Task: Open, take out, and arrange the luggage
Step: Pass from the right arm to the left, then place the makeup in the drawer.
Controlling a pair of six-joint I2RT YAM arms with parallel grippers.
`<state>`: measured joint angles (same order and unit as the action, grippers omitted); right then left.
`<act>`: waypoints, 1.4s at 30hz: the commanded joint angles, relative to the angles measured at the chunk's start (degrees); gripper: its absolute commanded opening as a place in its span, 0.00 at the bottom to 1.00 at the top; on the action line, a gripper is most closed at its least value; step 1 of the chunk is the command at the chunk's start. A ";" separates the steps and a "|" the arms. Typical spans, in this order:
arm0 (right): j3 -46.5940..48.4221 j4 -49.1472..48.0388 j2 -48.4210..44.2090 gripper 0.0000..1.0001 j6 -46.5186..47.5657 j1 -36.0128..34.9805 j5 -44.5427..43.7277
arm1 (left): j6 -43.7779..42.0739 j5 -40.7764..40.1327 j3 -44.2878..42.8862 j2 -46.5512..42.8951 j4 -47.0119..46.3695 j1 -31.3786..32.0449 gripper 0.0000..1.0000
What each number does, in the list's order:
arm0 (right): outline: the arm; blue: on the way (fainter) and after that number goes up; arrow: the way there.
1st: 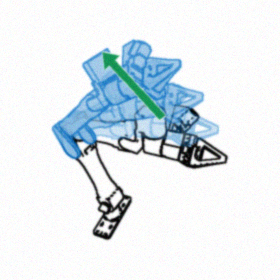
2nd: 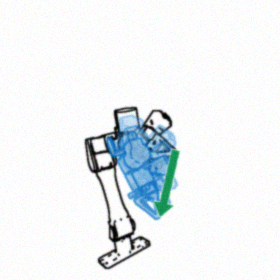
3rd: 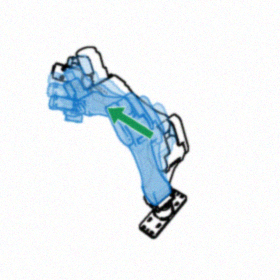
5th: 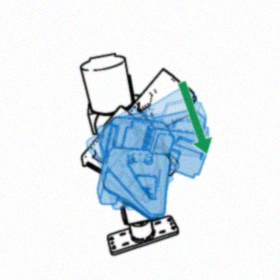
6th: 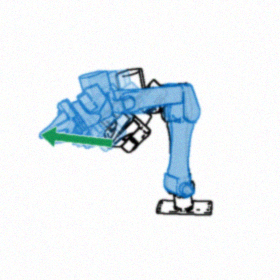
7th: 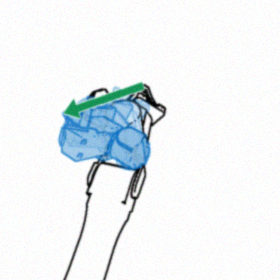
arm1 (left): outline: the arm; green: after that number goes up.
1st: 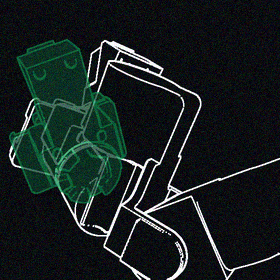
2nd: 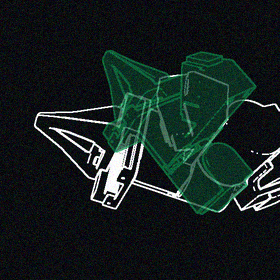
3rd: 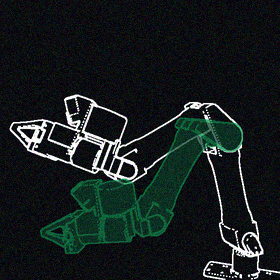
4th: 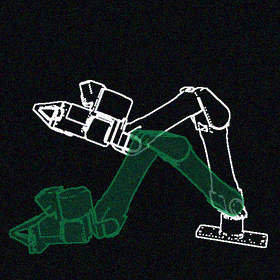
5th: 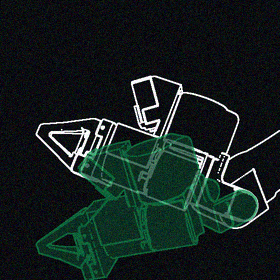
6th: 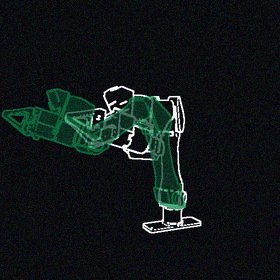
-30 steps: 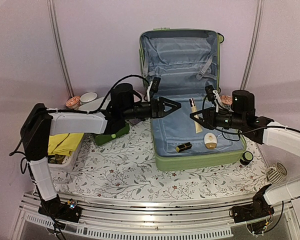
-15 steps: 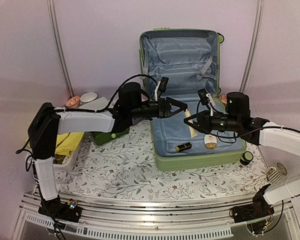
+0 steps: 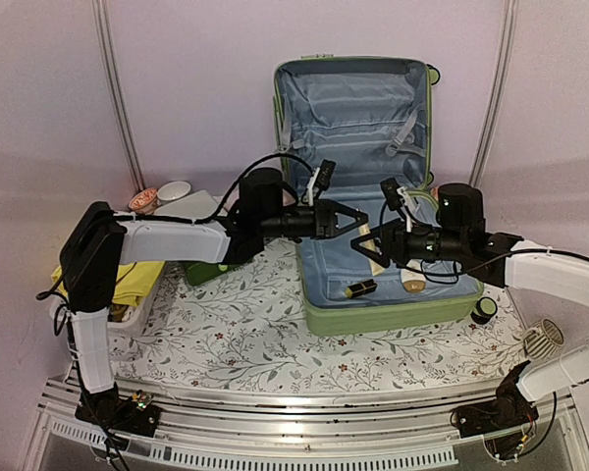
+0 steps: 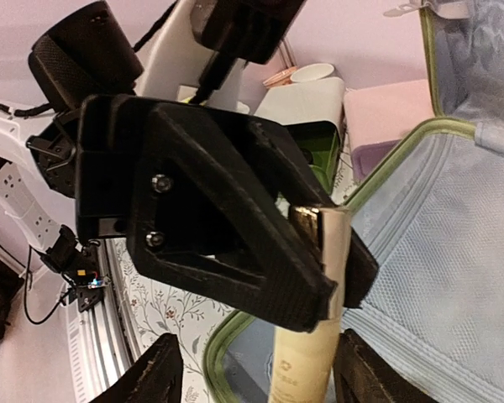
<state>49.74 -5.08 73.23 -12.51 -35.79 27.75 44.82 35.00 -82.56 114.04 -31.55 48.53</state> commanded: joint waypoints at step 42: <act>-6.51 -3.62 -11.92 0.99 3.64 -0.71 -17.51 | -25.77 -29.90 15.15 -37.98 46.39 -24.89 0.00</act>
<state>43.31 -6.94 61.45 -9.13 -36.32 11.29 22.57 10.61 -66.15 76.86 10.31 24.40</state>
